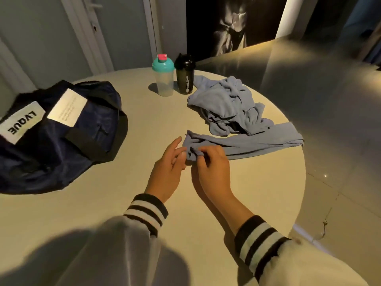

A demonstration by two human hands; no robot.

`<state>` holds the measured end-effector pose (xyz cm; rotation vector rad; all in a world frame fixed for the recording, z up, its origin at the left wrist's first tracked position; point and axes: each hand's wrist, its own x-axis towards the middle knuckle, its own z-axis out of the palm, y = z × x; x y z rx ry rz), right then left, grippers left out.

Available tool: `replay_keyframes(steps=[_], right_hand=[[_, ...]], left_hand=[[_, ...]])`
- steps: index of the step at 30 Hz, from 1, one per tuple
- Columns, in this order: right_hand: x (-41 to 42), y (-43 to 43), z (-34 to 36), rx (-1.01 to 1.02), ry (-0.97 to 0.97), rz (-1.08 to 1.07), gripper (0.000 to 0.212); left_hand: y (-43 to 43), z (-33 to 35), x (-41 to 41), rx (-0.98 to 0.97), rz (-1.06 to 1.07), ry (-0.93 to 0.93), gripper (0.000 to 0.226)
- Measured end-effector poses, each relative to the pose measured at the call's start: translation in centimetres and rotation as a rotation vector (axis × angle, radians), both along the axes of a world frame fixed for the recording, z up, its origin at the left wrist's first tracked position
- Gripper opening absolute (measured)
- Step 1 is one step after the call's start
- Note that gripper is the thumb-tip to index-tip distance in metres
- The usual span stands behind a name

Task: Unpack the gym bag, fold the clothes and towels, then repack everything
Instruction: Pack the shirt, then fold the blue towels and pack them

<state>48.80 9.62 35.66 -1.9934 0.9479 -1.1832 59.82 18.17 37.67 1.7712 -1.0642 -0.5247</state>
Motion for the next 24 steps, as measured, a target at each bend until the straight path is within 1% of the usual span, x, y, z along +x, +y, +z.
replay_keyframes(steps=[2,5,9,11,13,15,17,18,19,20,21,22,24], right_hand=[[-0.3,1.6,-0.2,-0.019,0.036,0.083,0.013],[-1.3,4.0,0.0,0.032,0.074,0.145,0.014],[-3.8,8.9,0.5,0.084,-0.001,0.315,0.012],[-4.8,11.0,0.5,0.083,0.002,0.404,0.011],[-5.5,12.0,0.6,0.067,0.035,0.439,0.01],[-5.8,12.6,0.7,-0.01,0.069,0.373,0.015],[-5.9,12.8,0.4,-0.114,0.147,0.168,0.026],[-6.0,12.8,0.1,-0.139,0.244,0.07,0.029],[-6.1,12.9,-0.1,-0.146,0.38,0.008,0.03],[-6.1,13.1,-0.4,-0.158,0.511,-0.015,0.03],[-6.2,13.2,-0.7,-0.18,0.587,-0.006,0.03],[-6.1,13.2,-0.9,-0.187,0.596,0.024,0.03],[-6.0,13.3,-0.8,-0.147,0.525,0.124,0.03]], left_hand=[[1.5,-0.1,-0.7,-0.035,0.027,0.043,0.042],[4.9,-0.4,-2.5,-0.051,0.041,0.104,0.037],[9.3,-0.5,-4.3,-0.079,0.068,0.059,0.031],[11.1,-0.6,-4.9,-0.108,0.072,0.045,0.026],[12.7,-1.1,-5.4,-0.108,0.122,-0.047,0.028],[14.0,-1.6,-5.4,-0.083,0.196,-0.171,0.031],[15.0,-2.1,-5.1,-0.05,0.297,-0.258,0.03],[15.5,-2.2,-4.9,-0.038,0.337,-0.269,0.029],[15.8,-2.3,-4.9,-0.024,0.35,-0.277,0.029],[16.0,-2.4,-5.0,-0.007,0.328,-0.293,0.029],[16.0,-2.5,-5.3,0.008,0.288,-0.315,0.03],[16.0,-2.5,-5.7,0.012,0.248,-0.324,0.03],[15.8,-1.9,-6.1,-0.031,0.192,-0.288,0.032]])
